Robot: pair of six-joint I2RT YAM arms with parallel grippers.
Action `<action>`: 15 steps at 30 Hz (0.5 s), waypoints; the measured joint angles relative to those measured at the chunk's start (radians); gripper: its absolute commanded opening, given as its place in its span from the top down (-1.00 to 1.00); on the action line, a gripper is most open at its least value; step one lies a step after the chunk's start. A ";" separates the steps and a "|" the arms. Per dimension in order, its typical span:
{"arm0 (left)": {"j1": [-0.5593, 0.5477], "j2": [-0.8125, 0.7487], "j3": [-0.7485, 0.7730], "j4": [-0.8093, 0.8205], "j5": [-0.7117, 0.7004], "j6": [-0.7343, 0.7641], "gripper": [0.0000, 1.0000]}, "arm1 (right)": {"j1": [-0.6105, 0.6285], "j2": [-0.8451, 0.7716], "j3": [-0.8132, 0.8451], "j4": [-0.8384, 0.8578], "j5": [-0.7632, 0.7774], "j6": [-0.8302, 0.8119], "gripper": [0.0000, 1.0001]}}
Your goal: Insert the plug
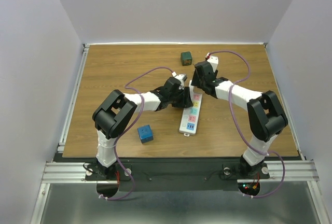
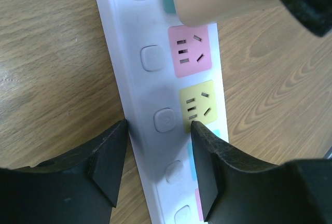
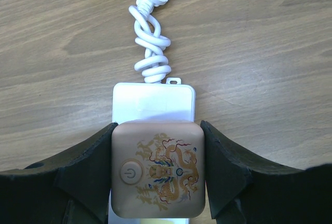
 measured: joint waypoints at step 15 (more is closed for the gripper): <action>0.000 0.000 0.000 0.000 0.002 -0.003 -0.11 | 0.047 0.037 -0.009 0.061 0.060 -0.046 0.99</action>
